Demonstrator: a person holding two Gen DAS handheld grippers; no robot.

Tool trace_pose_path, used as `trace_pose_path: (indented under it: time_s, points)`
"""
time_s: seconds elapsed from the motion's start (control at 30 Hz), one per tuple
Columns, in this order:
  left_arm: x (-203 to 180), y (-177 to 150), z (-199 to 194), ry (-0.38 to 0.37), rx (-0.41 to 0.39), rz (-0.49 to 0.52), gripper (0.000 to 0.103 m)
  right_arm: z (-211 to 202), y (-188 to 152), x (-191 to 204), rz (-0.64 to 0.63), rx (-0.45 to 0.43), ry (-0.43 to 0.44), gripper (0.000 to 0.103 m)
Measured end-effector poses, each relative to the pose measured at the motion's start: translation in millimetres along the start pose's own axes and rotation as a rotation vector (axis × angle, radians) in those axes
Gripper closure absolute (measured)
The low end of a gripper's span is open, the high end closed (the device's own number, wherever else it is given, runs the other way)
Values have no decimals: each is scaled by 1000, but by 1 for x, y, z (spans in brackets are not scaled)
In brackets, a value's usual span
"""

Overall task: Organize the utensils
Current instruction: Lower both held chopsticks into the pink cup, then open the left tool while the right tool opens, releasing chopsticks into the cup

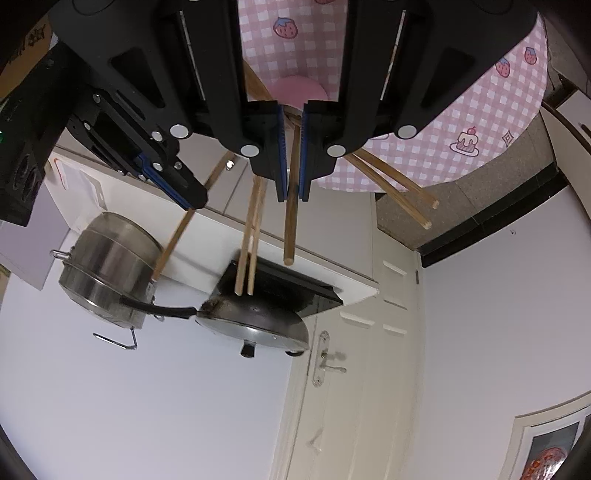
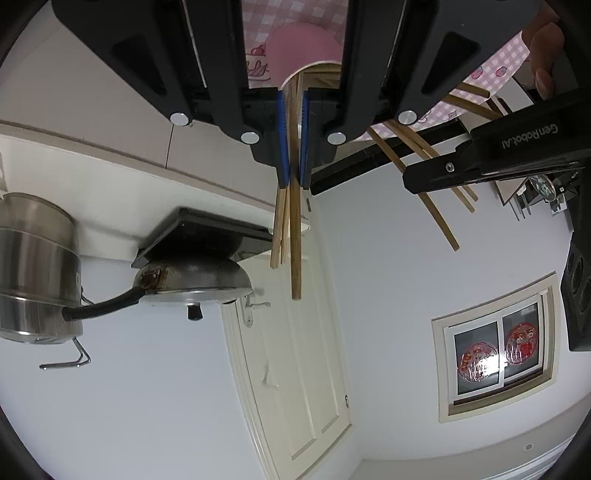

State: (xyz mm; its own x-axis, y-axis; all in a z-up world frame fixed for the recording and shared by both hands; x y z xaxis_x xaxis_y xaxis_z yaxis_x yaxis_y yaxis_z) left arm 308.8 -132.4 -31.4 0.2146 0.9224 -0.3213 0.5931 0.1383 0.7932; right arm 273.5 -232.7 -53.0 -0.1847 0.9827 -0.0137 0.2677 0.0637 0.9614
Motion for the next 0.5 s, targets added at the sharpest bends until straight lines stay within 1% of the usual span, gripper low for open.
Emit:
trace_pose_path:
  time_s: [0.2, 0.3, 0.5]
  points:
    - [-3, -3, -5, -1, 28, 8, 96, -8, -3, 1, 23, 15, -5, 97]
    - [-4, -3, -11, -6, 29, 7, 96, -14, -3, 2, 29, 21, -6, 93]
    - [-8, -4, -25, -13, 27, 17, 95, -32, -2, 3, 39, 16, -11, 80]
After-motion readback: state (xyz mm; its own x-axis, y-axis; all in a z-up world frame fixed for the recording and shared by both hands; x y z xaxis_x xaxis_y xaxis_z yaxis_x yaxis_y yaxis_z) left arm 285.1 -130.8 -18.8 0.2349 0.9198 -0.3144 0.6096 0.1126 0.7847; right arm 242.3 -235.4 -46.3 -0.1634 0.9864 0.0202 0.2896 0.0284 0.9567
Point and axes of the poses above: each gripper's, at about its wrist camera, not at the fingertips, and z roughly the way its jaws point, x to its left, y to its top, the point moved 5 cm from there along z, roughly the way its jaws point, and after that the axes turned 11 degrees about -z, right-handed, at the moved point
